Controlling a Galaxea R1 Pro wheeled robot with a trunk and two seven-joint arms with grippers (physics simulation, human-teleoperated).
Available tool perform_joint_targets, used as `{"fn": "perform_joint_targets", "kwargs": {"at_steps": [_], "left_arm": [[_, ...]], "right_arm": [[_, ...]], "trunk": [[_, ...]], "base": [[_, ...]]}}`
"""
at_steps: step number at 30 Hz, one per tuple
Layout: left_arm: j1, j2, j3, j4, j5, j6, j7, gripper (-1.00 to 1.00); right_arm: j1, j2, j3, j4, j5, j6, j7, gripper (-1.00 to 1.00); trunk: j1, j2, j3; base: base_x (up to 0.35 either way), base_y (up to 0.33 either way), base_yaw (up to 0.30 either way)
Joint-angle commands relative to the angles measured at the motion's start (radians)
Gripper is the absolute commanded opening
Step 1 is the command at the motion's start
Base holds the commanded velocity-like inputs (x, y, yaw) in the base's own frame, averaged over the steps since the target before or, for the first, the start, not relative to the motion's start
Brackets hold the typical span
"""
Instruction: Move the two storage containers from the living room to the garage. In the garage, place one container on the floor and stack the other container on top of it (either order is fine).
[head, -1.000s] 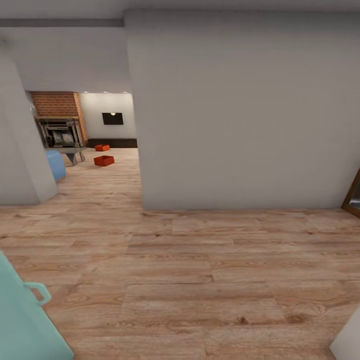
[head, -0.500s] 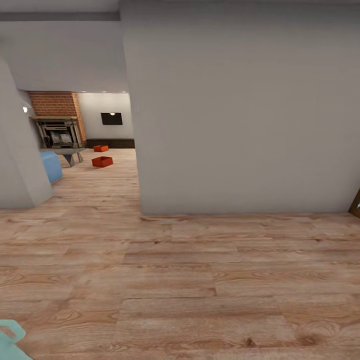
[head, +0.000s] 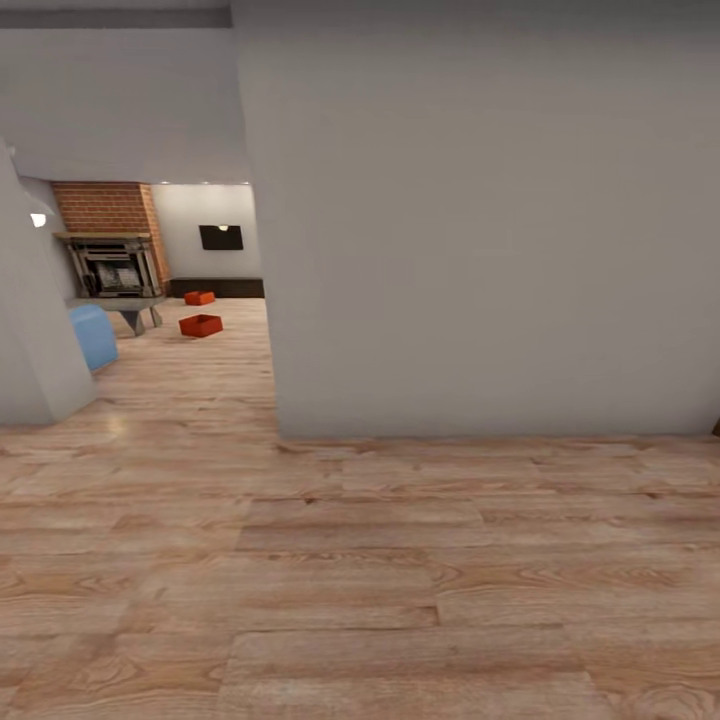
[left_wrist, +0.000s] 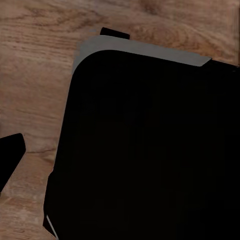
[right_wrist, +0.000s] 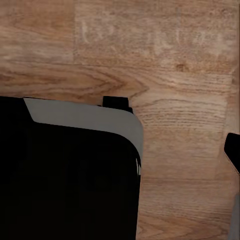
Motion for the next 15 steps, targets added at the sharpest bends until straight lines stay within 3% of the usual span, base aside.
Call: {"fn": "perform_joint_targets", "kwargs": {"at_steps": [1, 15], "left_arm": [[0.000, 0.000, -0.001, 0.000, 0.005, -0.001, 0.001, 1.00], [0.000, -0.002, -0.001, 0.000, 0.005, -0.002, 0.001, 1.00]], "right_arm": [[-0.001, 0.000, 0.004, 0.003, 0.005, -0.005, -0.003, 1.00], [-0.001, 0.000, -0.001, 0.003, -0.003, 0.000, -0.004, 1.00]], "trunk": [[0.001, 0.000, -0.001], [0.001, 0.000, -0.001]], "base": [[0.322, 0.000, 0.000], [0.322, 0.000, 0.000]]}}
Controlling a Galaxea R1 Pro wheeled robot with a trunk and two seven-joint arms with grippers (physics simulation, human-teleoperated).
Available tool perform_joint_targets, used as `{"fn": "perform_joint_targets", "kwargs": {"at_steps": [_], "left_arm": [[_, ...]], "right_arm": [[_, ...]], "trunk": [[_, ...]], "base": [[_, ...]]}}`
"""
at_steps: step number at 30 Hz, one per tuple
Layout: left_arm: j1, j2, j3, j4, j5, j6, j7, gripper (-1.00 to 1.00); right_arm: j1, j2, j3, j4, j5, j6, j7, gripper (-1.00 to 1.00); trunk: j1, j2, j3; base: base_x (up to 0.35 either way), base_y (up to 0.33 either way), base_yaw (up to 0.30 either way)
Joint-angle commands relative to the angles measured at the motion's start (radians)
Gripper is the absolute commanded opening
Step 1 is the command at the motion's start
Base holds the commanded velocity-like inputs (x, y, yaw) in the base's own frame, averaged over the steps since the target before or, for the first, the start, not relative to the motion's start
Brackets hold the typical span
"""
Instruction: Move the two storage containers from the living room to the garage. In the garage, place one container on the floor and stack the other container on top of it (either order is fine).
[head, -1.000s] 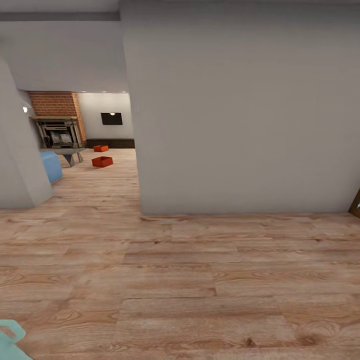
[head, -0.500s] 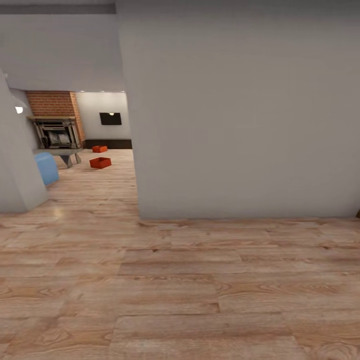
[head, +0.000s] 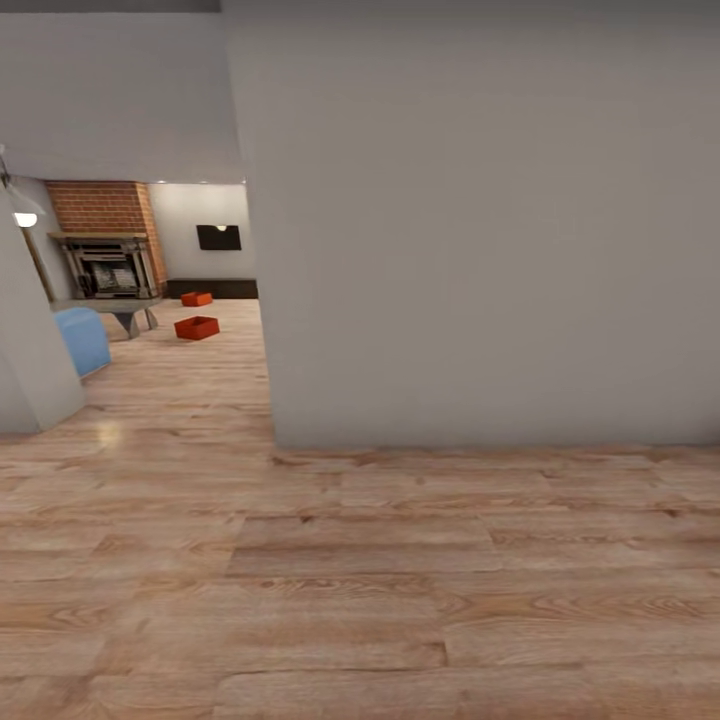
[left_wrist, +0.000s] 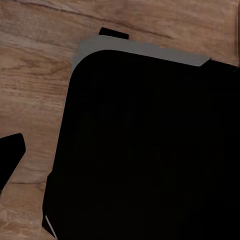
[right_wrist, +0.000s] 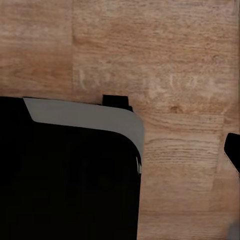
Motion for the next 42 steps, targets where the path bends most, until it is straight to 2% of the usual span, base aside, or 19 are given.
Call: {"fn": "perform_joint_targets", "kwargs": {"at_steps": [1, 18, 42], "left_arm": [[0.000, -0.001, -0.001, 0.000, 0.005, -0.001, 0.001, 1.00], [0.000, 0.002, -0.001, 0.000, 0.005, 0.000, 0.001, 1.00], [0.000, 0.003, 0.000, -0.001, 0.005, -0.002, 0.001, 1.00]], "right_arm": [[-0.001, 0.000, 0.003, 0.003, 0.003, -0.003, -0.003, 1.00], [-0.001, 0.010, 0.010, -0.004, 0.015, -0.003, -0.002, 1.00], [-0.001, 0.009, 0.002, -0.004, 0.001, -0.004, -0.003, 1.00]], "trunk": [[0.001, 0.000, -0.001], [0.001, 0.000, -0.001], [0.001, 0.000, -0.001]], "base": [[0.322, 0.000, 0.000], [0.322, 0.000, 0.011], [0.322, 0.000, 0.262]]}}
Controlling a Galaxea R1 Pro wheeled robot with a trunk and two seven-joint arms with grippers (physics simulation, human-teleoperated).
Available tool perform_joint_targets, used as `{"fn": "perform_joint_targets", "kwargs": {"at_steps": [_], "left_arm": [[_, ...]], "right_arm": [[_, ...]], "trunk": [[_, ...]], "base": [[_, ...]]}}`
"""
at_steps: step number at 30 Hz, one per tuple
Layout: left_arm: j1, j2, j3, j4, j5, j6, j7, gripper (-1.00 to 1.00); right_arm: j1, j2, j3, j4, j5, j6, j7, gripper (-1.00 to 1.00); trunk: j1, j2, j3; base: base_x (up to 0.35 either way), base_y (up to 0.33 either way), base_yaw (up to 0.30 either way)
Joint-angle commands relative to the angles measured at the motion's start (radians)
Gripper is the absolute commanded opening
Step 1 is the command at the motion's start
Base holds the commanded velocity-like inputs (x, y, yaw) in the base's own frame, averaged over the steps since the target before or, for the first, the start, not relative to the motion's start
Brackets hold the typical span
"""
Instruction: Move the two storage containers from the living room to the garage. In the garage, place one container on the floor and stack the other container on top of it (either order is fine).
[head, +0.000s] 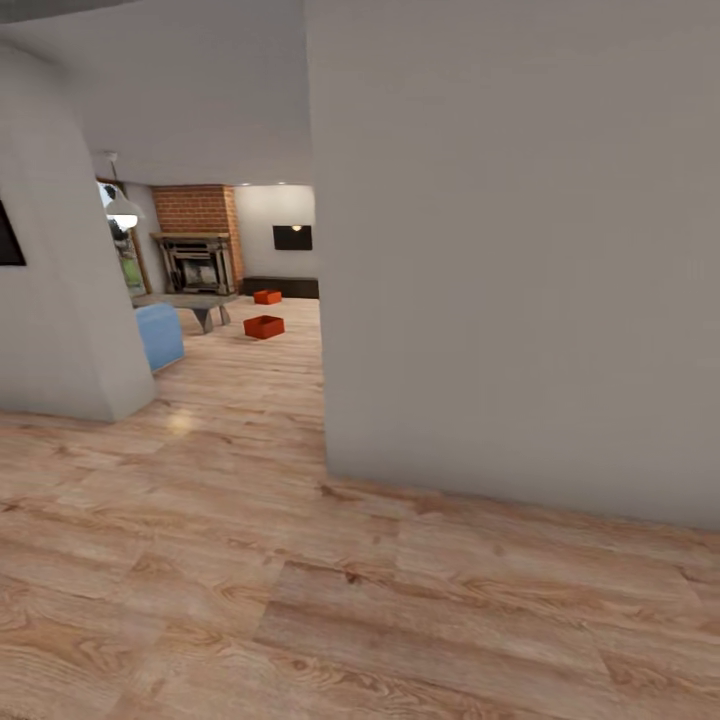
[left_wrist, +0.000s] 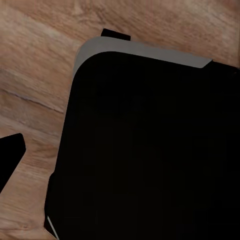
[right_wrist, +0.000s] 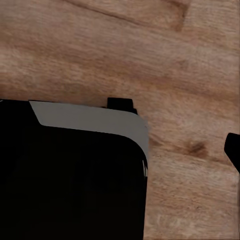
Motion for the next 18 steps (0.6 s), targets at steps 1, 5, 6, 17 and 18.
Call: {"fn": "perform_joint_targets", "kwargs": {"at_steps": [1, 5, 6, 17, 18], "left_arm": [[0.000, 0.000, -0.001, 0.000, 0.005, -0.001, 0.001, 1.00], [0.000, 0.000, 0.000, 0.000, 0.006, -0.001, 0.001, 1.00], [0.000, 0.000, 0.000, 0.000, 0.006, -0.001, 0.001, 1.00], [0.000, 0.000, 0.000, 0.000, 0.006, -0.001, 0.001, 1.00], [0.000, 0.000, 0.000, 0.000, 0.006, -0.002, 0.001, 1.00]], "right_arm": [[-0.001, 0.000, 0.003, 0.002, 0.003, -0.004, -0.002, 1.00], [-0.001, 0.000, 0.003, 0.002, 0.003, -0.004, -0.002, 1.00], [-0.001, 0.000, 0.003, 0.002, 0.003, -0.004, -0.002, 1.00], [-0.001, 0.000, 0.003, 0.002, 0.003, -0.005, -0.003, 1.00], [-0.001, 0.000, 0.003, 0.002, 0.003, -0.005, -0.003, 1.00]], "trunk": [[0.001, 0.000, -0.001], [0.001, 0.000, -0.001], [0.001, 0.000, -0.001], [0.001, 0.000, -0.001], [0.001, 0.000, -0.001]], "base": [[0.322, 0.000, 0.274], [0.322, 0.000, 0.274], [0.322, 0.000, 0.274], [0.322, 0.000, 0.274], [0.322, 0.000, 0.274]]}}
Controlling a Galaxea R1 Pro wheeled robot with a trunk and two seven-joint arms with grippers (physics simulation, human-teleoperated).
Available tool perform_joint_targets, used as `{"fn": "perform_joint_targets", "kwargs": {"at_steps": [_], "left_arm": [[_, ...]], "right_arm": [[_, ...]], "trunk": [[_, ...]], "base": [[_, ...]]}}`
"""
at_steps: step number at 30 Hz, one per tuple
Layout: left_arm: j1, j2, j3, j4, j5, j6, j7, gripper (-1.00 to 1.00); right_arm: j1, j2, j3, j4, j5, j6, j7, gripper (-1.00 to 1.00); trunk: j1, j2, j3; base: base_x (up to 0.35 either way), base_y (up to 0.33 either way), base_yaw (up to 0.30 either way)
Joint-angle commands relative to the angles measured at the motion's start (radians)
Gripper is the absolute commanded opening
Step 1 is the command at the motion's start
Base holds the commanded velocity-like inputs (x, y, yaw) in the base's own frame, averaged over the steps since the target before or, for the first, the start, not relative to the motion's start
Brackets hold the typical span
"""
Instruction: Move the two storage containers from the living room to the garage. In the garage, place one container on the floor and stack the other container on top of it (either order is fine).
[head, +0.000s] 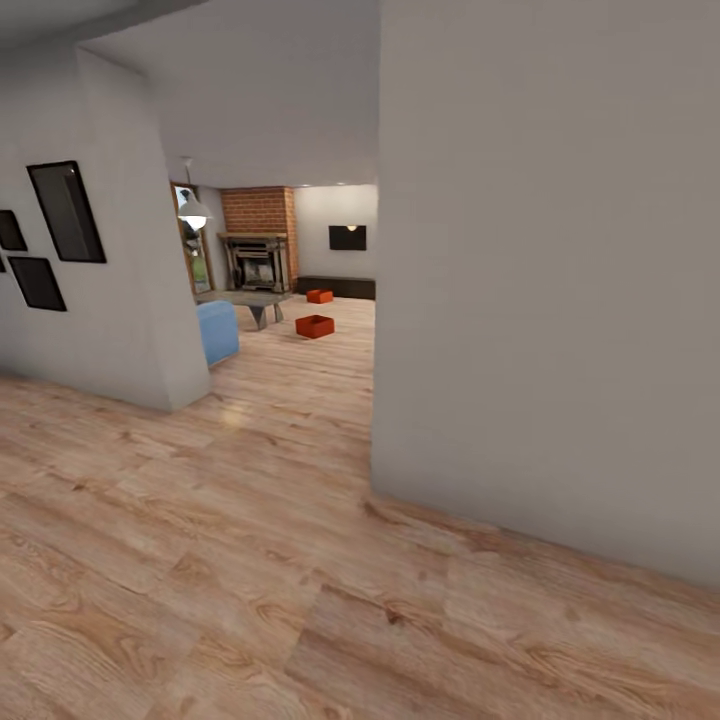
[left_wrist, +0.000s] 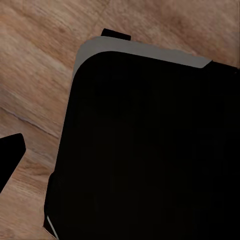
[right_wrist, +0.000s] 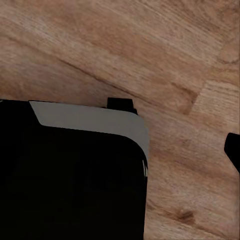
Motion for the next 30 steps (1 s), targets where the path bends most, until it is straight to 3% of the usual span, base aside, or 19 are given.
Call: {"fn": "perform_joint_targets", "kwargs": {"at_steps": [1, 30], "left_arm": [[0.000, 0.000, -0.001, -0.001, 0.005, -0.001, 0.001, 1.00], [0.000, 0.000, -0.002, -0.002, 0.005, 0.000, 0.001, 1.00]], "right_arm": [[-0.001, 0.000, 0.003, 0.002, 0.004, -0.004, -0.003, 1.00], [-0.001, 0.001, 0.002, 0.002, 0.007, -0.008, -0.004, 1.00]], "trunk": [[0.001, 0.000, -0.001], [0.001, 0.000, -0.001]], "base": [[0.322, 0.000, 0.274], [0.321, 0.000, 0.274]]}}
